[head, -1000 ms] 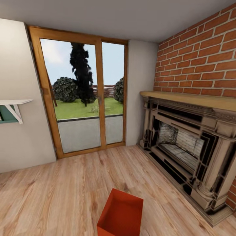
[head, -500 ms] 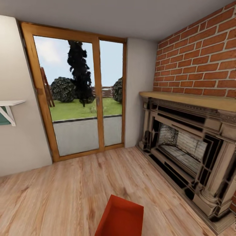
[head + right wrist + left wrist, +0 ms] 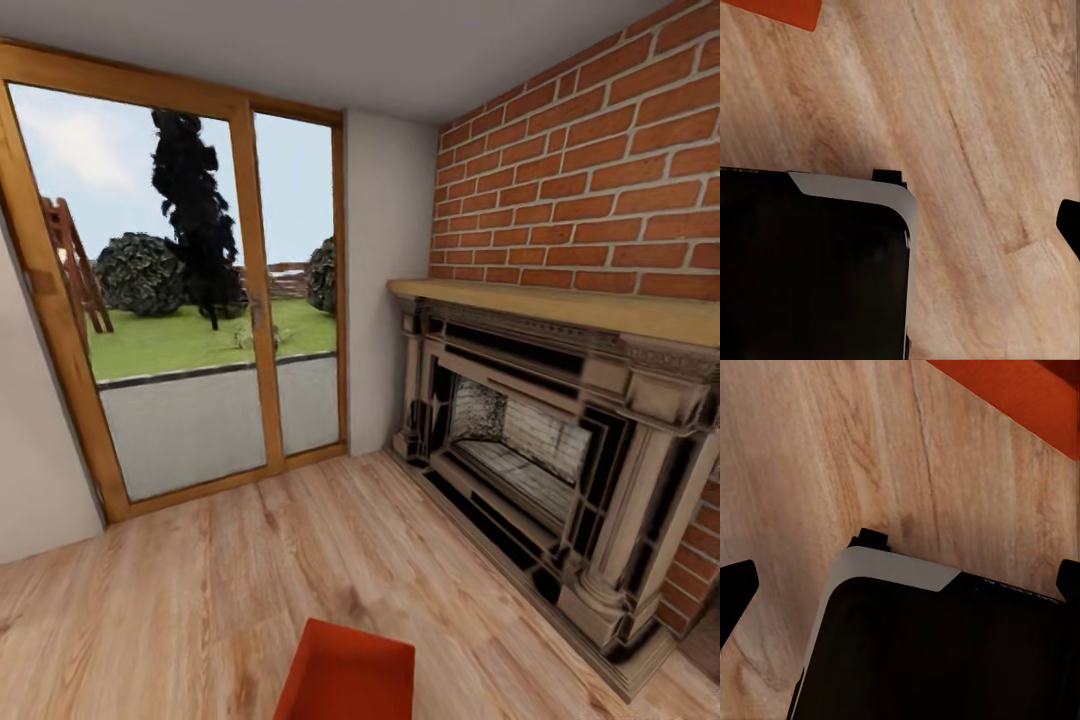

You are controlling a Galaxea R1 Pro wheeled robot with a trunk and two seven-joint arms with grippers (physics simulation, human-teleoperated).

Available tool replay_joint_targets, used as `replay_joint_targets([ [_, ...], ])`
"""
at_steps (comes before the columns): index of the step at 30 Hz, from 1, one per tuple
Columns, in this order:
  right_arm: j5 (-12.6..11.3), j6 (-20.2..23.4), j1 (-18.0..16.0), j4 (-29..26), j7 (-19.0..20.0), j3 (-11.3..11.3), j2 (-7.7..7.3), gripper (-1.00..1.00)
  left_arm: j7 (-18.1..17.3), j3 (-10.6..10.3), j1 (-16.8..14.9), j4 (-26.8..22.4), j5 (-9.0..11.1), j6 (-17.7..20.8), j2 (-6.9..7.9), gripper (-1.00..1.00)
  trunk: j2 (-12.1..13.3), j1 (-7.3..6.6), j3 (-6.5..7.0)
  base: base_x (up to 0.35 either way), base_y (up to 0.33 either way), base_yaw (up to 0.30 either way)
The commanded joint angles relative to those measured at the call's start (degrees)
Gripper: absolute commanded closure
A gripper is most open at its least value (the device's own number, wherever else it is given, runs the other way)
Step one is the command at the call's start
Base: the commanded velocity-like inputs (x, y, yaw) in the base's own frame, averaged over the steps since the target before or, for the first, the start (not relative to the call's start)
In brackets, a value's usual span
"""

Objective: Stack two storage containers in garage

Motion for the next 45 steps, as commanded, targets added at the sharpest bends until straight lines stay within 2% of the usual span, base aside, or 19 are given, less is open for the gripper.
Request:
replay_joint_targets([
  [1,-0.41,-0.27,-0.08,0.18,0.07,0.48,0.04,-1.0,0.13,-0.48,-0.02,-0.02,0.45,-0.03,0.0,-1.0,-0.06,0.03,-0.09,0.189,0.109,-0.24],
  [11,-0.41,-0.27,-0.08,0.18,0.04,0.45,-0.05,-1.0,0.14,-0.54,-0.02,-0.02,0.45,-0.03,-0.08,-1.0,-0.06,0.03,-0.09,0.179,0.24,-0.193],
  [17,-0.36,-0.26,-0.08,0.17,0.11,0.48,-0.21,-1.0,0.21,-0.5,-0.02,-0.02,0.61,-2.58,-0.09,-1.0,-0.06,0.03,-0.09,0.157,0.285,-0.009],
  [26,-0.32,-0.16,-0.08,0.18,0.13,0.45,-0.22,-1.0,0.22,-0.47,-0.02,-0.02,0.63,-2.92,-0.09,-1.0,-0.06,0.03,-0.09,0.156,0.264,-0.001],
  [32,-0.44,-0.23,-0.08,0.18,0.09,0.1,-0.12,-1.0,0.22,-0.46,-0.02,-0.02,0.63,-3.0,-0.09,-1.0,-0.06,0.03,-0.09,0.057,0.077,-0.038],
  [45,-0.5,-0.26,-0.08,0.18,0.05,0.22,0.04,-1.0,0.22,-0.46,-0.02,0.0,0.63,-3.02,-0.09,-1.0,-0.06,0.03,-0.09,0.003,0.004,-0.2],
])
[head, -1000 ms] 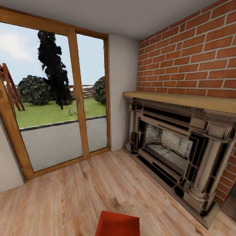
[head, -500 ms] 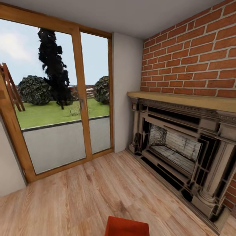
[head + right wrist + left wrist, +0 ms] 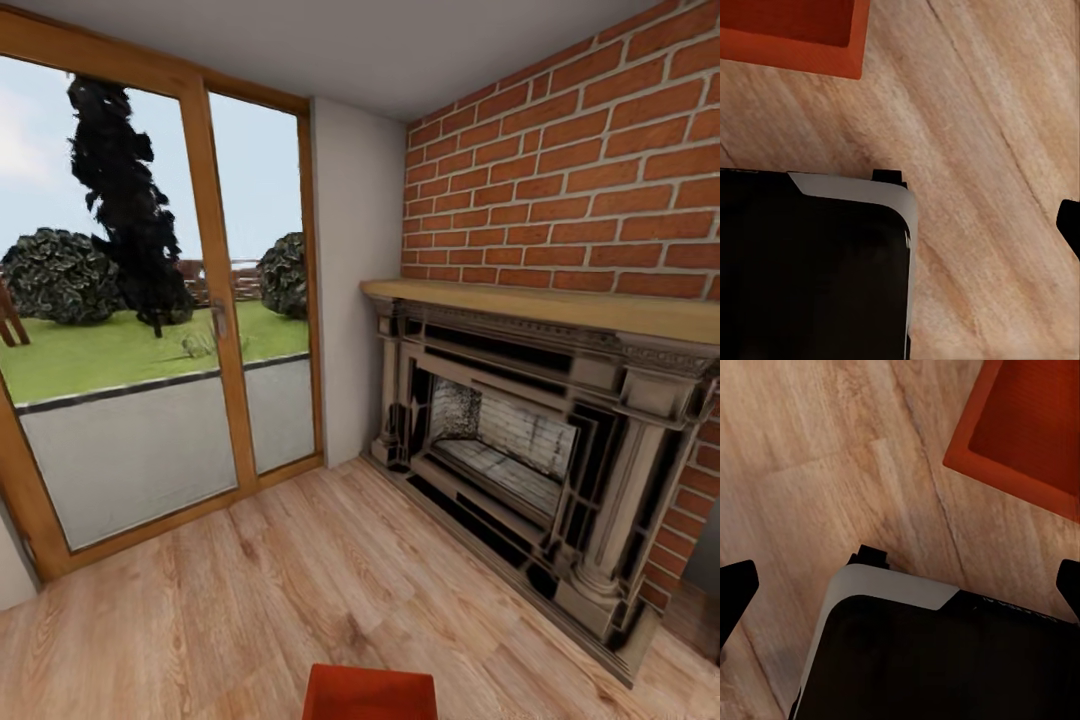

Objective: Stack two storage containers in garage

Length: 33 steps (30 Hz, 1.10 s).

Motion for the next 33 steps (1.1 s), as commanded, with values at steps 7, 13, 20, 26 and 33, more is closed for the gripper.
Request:
replay_joint_targets([
  [7,-0.41,-0.27,-0.07,0.17,0.07,0.55,0.02,-1.0,0.15,-0.49,-0.03,-0.02,0.42,-0.13,0.0,-1.0,-0.06,0.01,-0.09,0.0,0.0,-0.068],
  [13,-0.41,-0.27,-0.07,0.13,0.07,0.57,-0.02,-1.0,0.15,-0.49,-0.03,0.03,0.42,-0.11,0.0,-1.0,-0.06,0.01,-0.09,0.0,0.0,-0.006],
  [20,-0.41,-0.27,-0.07,0.16,0.07,0.2,0.07,-1.0,0.15,-0.49,-0.03,0.02,0.42,-0.12,0.0,-1.0,-0.06,0.01,-0.09,0.0,0.0,-0.05],
  [26,-0.41,-0.21,-0.07,0.17,0.07,0.1,0.12,-1.0,0.15,-0.52,-0.03,-0.01,0.42,-0.13,0.0,-1.0,-0.06,0.01,-0.09,0.0,0.0,-0.202],
  [33,-0.43,-0.06,-0.07,0.15,0.07,0.06,0.08,-1.0,0.15,-0.54,-0.03,0.05,0.42,-0.13,0.0,-1.0,-0.06,0.01,-0.09,0.0,0.0,-0.145],
])
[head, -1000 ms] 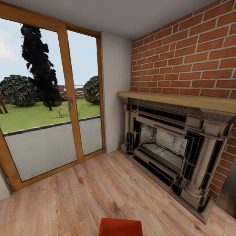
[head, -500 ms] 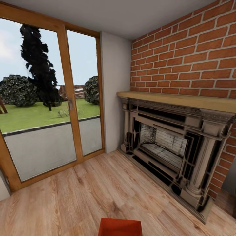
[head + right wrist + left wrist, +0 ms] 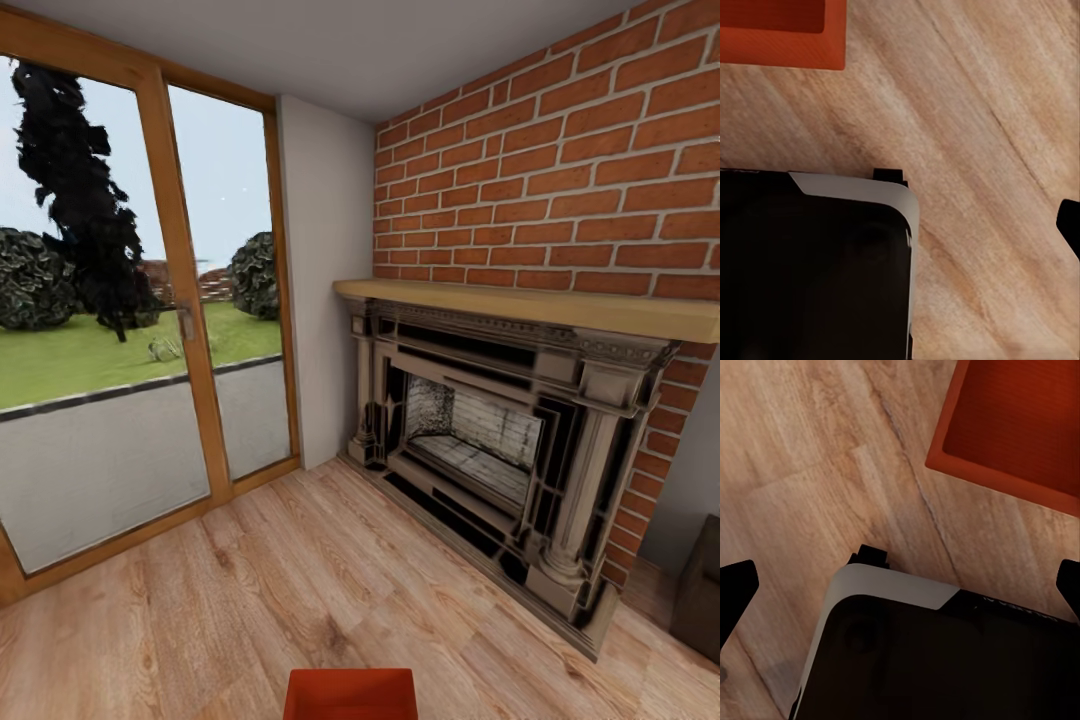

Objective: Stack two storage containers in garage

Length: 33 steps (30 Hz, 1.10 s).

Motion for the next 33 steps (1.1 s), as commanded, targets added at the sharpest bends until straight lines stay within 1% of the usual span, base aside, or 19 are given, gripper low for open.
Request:
replay_joint_targets([
  [1,-0.45,-0.25,-0.06,0.16,0.08,0.47,0.02,-1.0,0.14,-0.47,-0.04,0.02,0.41,-0.13,0.0,-1.0,-0.06,0.01,-0.09,0.0,0.0,-0.023],
  [7,-0.27,-0.26,-0.05,0.17,0.14,1.05,-0.16,-1.0,0.14,-0.45,-0.04,-0.02,0.41,-0.13,0.0,-1.0,-0.06,0.01,-0.09,0.0,0.0,-0.009],
  [16,-0.23,-0.35,-0.06,0.17,0.1,1.11,-0.18,-1.0,0.14,-0.46,-0.04,-0.02,0.41,-0.13,-0.05,-1.0,-0.06,0.01,-0.09,0.0,0.0,0.0],
  [26,-0.23,-0.39,-0.06,0.17,0.08,1.11,-0.19,-1.0,0.14,-0.44,-0.04,0.03,0.41,-0.13,-0.07,-1.0,-0.06,0.01,-0.09,-0.047,0.138,0.0],
  [33,-0.23,-0.35,-0.06,0.15,0.08,1.16,-0.24,-1.0,0.14,-0.45,-0.04,0.03,0.41,-0.13,-0.09,-1.0,-0.06,0.01,-0.09,-0.009,0.02,0.0],
])
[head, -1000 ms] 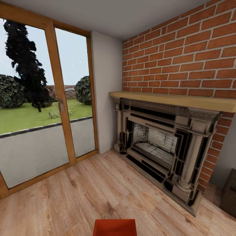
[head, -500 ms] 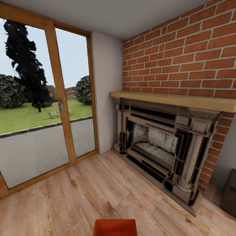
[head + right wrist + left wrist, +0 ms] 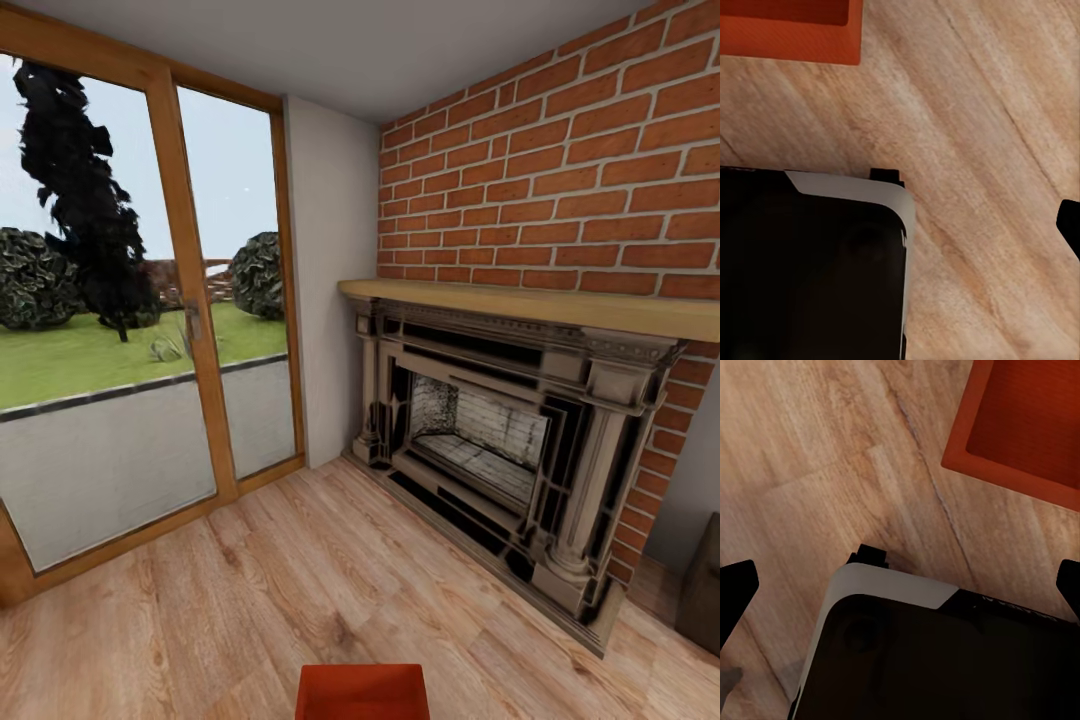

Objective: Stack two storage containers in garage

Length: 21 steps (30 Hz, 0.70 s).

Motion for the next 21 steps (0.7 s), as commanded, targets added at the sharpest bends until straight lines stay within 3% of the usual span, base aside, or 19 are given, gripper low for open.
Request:
replay_joint_targets([
  [1,-0.42,-0.22,-0.07,0.16,0.07,0.48,0.01,-1.0,0.14,-0.48,-0.04,0.01,0.41,-0.13,-0.01,-1.0,-0.07,0.01,-0.09,0.0,0.001,0.0],
  [21,-0.39,-0.28,-0.07,0.17,0.45,0.42,0.05,-1.0,0.14,-0.49,-0.04,-0.05,0.39,-0.13,-0.01,-1.0,-0.07,0.01,-0.48,0.0,0.0,0.0],
])
